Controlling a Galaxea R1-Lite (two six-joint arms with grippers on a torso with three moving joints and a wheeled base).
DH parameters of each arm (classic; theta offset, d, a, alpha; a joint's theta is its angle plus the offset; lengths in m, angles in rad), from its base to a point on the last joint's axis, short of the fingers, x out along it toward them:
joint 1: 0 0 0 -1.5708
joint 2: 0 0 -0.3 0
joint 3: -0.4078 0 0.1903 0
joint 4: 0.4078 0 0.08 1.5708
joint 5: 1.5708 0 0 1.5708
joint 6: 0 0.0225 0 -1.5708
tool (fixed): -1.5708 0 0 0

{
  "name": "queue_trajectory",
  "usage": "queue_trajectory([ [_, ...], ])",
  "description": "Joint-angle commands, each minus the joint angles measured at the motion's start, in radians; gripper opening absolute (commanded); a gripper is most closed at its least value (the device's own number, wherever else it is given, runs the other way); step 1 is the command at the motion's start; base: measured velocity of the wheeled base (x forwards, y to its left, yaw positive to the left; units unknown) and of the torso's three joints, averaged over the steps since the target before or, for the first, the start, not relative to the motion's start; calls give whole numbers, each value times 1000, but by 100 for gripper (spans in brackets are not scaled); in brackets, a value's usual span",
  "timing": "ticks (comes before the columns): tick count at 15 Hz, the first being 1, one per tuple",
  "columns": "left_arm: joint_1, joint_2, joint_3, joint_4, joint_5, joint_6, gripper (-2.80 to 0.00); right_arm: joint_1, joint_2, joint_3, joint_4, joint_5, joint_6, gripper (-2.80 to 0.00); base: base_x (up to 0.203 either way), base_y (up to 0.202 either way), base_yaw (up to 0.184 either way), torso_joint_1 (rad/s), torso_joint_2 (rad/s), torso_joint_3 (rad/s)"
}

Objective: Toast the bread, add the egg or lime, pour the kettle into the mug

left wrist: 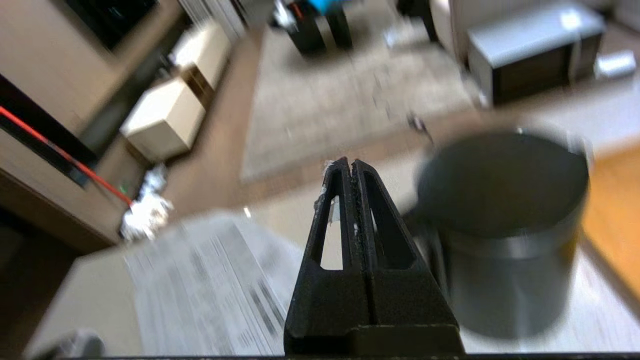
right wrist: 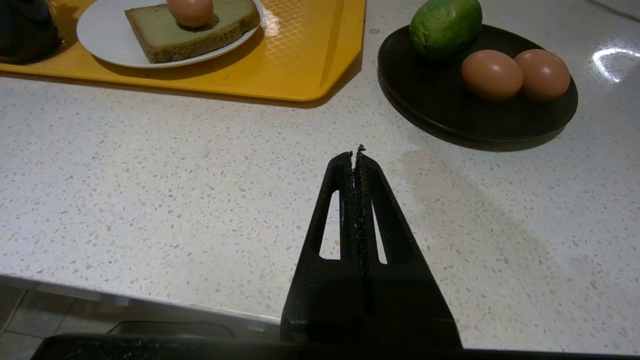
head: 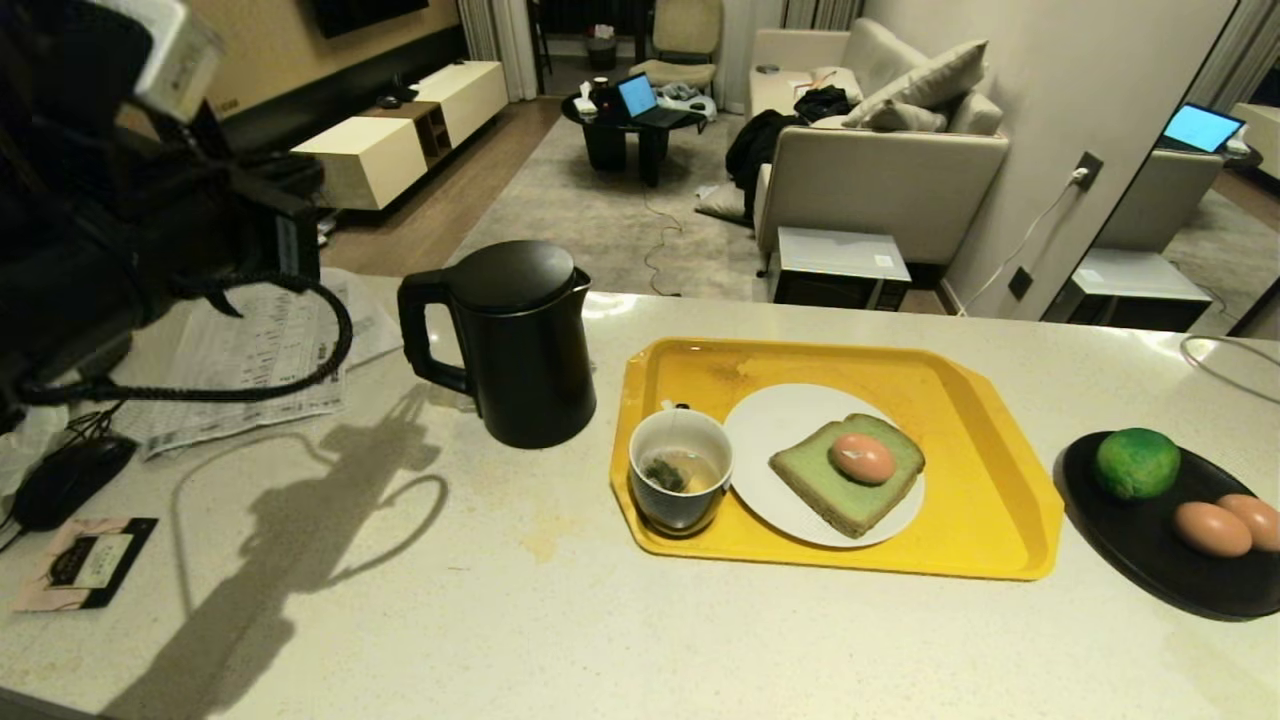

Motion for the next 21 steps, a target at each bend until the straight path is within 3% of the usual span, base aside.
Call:
queue_trajectory([
  [1, 18, -3, -121, 8, 0, 10, -280, 0, 0, 3, -1, 0, 1, -280, 0, 0, 0, 0, 0, 0],
  [3, 29, -16, -197, 16, -5, 16, -280, 0, 0, 3, -1, 0, 0, -280, 0, 0, 0, 0, 0, 0],
  [8, 26, -199, -213, 105, -4, 26, -280, 0, 0, 3, -1, 0, 0, -280, 0, 0, 0, 0, 0, 0],
  [10, 28, -311, -220, 196, 1, 69, -280, 0, 0, 3, -1, 0, 1, -280, 0, 0, 0, 0, 0, 0],
  [14, 51, -552, -238, 447, 42, 220, -280, 0, 0, 3, -1, 0, 0, -280, 0, 0, 0, 0, 0, 0],
  [17, 124, -728, -208, 644, 47, 267, -280, 0, 0, 3, -1, 0, 0, -280, 0, 0, 0, 0, 0, 0],
  [21, 228, -903, -124, 742, 50, 239, -280, 0, 0, 3, -1, 0, 2, -280, 0, 0, 0, 0, 0, 0],
])
